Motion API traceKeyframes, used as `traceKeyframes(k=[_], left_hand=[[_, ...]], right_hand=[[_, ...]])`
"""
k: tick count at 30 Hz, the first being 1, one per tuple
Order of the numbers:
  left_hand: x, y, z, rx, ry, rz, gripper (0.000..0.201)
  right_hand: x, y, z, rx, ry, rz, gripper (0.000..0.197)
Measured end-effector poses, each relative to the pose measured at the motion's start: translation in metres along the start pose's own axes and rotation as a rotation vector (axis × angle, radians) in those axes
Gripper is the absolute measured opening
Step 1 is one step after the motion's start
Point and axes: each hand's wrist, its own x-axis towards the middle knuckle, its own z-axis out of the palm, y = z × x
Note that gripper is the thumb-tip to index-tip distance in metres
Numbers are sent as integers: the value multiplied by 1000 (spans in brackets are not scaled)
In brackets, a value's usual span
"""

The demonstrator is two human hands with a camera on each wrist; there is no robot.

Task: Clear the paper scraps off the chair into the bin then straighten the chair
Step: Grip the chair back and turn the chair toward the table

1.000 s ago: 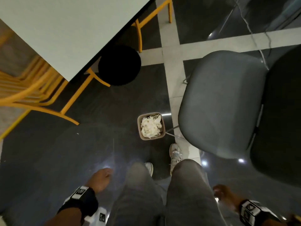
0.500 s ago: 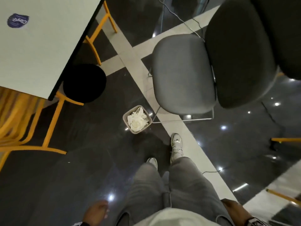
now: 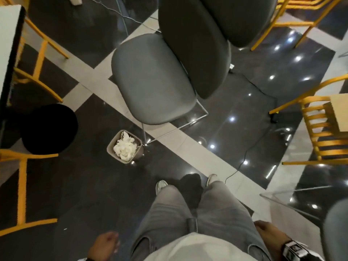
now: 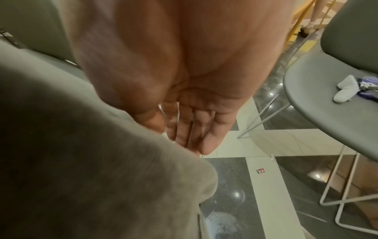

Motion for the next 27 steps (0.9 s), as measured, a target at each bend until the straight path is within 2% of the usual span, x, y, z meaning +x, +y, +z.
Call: traceKeyframes(k=[2, 5, 6, 8, 11, 16, 21, 27], left_hand=[[-4, 30, 14, 16, -9, 28, 17], [-21, 76, 42, 32, 17, 81, 23], [-26, 90, 52, 28, 7, 103, 23], [-36, 118, 75, 59, 9, 129, 20], [-45, 152, 113, 148, 57, 150, 15], [-53, 223, 187, 242, 58, 215, 15], [-67, 294, 237, 399, 25, 310, 20], [-52, 376, 273, 391, -10, 290, 18]], right_hand=[[7, 25, -2, -20, -42, 1, 21], [26, 69, -8, 18, -88, 62, 25], [34, 85, -10, 19, -132, 35, 27], [57, 116, -24, 62, -126, 17, 26], [55, 118, -80, 148, -126, 72, 27], [90, 164, -161, 407, -42, 141, 22], [111, 171, -223, 474, -51, 122, 21], [135, 142, -288, 378, -75, 54, 23]])
